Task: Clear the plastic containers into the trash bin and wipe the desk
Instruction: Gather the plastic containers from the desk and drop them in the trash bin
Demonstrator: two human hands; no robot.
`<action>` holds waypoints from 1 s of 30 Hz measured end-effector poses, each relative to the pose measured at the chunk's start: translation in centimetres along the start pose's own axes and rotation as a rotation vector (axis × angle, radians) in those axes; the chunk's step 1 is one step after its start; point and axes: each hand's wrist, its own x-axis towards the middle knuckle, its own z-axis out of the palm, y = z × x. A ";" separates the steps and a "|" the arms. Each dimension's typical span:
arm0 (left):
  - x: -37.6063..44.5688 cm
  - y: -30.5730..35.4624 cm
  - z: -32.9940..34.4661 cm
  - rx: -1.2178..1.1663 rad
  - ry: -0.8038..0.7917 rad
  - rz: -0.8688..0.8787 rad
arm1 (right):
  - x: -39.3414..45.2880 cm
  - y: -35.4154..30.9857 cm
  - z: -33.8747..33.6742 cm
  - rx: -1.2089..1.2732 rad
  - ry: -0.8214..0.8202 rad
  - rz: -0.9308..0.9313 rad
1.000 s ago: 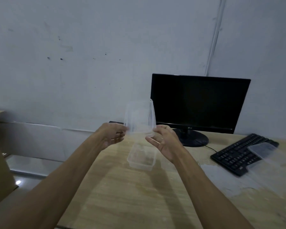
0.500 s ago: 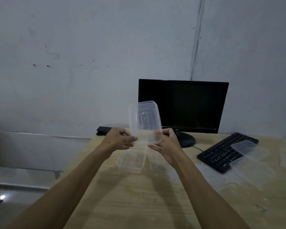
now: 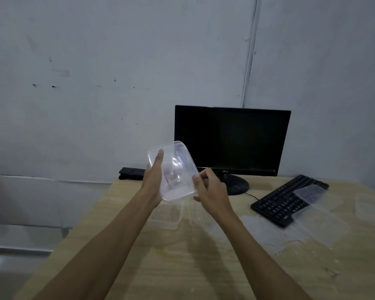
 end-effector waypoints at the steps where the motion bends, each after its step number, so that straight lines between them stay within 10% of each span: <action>1: 0.2 -0.5 0.2 -0.015 0.003 -0.009 | 0.0 0.1 0.0 -0.044 0.013 -0.014; 15: -1.0 -1.2 1.6 -0.092 -0.203 -0.062 | 0.4 -0.5 -0.1 -0.500 0.152 -0.103; 30: -0.7 -1.7 0.7 -0.090 -0.463 -0.049 | 0.2 -3.0 -0.5 -0.077 -0.261 0.186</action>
